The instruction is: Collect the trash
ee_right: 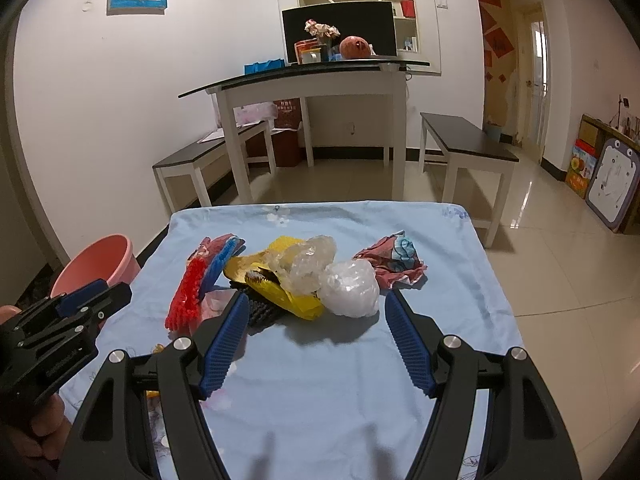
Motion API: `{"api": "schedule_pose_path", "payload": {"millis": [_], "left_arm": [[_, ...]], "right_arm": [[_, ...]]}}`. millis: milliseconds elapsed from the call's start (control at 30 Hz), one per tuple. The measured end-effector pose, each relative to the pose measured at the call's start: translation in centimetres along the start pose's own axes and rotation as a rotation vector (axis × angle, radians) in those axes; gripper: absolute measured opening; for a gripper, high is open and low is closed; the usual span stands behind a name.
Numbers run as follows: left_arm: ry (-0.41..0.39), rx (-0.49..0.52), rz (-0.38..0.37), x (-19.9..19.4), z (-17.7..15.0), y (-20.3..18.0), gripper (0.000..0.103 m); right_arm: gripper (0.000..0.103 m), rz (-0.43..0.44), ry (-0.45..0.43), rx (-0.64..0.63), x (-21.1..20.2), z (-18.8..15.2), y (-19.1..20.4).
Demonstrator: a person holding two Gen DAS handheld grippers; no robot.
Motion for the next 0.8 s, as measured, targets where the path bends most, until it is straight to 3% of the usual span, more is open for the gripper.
{"api": "schedule_pose_path", "payload": {"millis": [800], "left_arm": [[0.059, -0.064, -0.067, 1.1, -0.3, 0.6, 0.043]], "right_arm": [[0.067, 0.021, 0.027, 0.001, 1.2, -0.8, 0.1]]}}
Point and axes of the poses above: each gripper's, at about its wrist camera, not at the fingertips, and x roughly the way its jaws point, y to its left, z to its top, the point moved 1 cm from there along x, roughly the way its jaws point, and after that the axes turned 5 degrees about -x, right-handed, at the moved point
